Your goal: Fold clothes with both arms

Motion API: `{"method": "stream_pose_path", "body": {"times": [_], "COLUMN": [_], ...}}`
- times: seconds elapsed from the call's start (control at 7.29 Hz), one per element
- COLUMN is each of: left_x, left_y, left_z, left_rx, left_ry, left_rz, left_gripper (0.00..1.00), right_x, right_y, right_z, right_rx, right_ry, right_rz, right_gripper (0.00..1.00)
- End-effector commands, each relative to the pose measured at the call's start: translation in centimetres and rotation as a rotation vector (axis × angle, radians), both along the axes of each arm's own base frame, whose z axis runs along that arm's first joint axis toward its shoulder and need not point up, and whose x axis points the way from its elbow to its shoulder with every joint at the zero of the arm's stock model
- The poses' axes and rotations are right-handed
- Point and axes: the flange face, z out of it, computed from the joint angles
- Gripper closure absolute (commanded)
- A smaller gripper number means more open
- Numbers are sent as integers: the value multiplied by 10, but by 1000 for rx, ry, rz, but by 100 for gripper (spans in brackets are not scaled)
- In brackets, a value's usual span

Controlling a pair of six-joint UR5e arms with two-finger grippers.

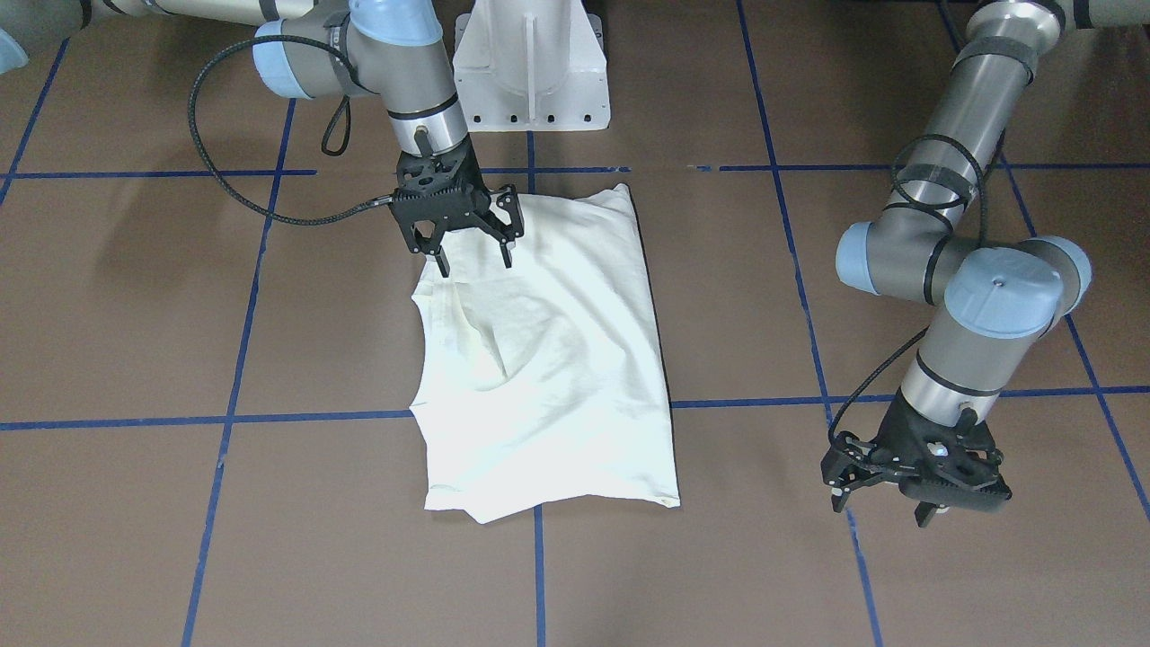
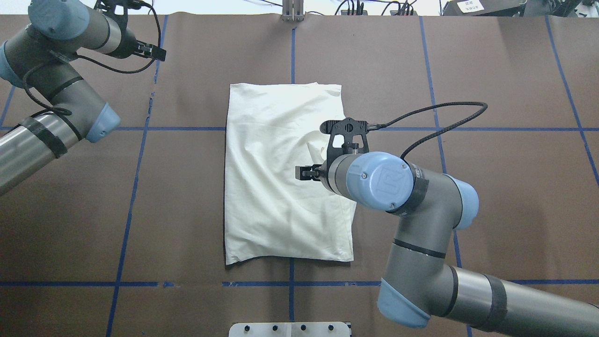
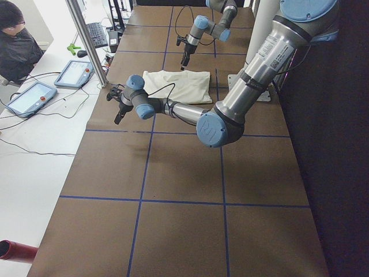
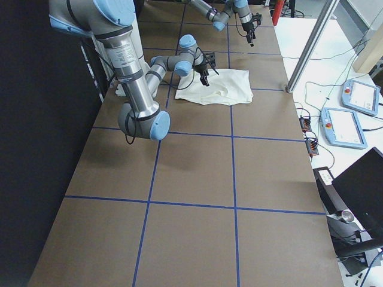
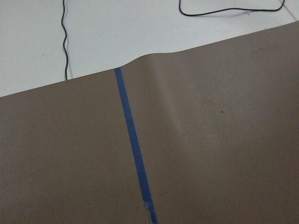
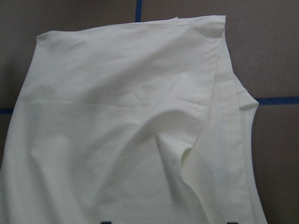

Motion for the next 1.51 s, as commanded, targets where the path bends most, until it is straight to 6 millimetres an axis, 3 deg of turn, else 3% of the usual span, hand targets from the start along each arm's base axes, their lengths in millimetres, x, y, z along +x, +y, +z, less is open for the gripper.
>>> {"method": "stream_pose_path", "body": {"times": [0.0,0.14,0.41,0.55,0.69,0.82,1.37], "left_x": [3,2,0,0,0,0,0], "left_y": [2,5,7,7,7,7,7], "left_z": [-2,2,1,1,3,2,2], "left_rx": [-1,-5,0,0,-2,-1,-1], "left_ry": [6,3,7,7,5,6,6], "left_rz": [0,2,2,2,2,2,2], "left_gripper": [0,0,0,0,0,0,0], "right_x": [-25,-31,-46,-46,-46,-47,-28], "right_y": [-51,-54,-61,-61,-61,-61,-73], "right_z": [39,40,48,47,46,47,68], "right_rx": [-31,-45,-64,-65,-67,-71,-73], "right_ry": [-59,-58,-35,-37,-38,-35,-2], "right_rz": [46,53,56,59,60,60,67], "right_gripper": [46,54,59,66,94,100,100]}}
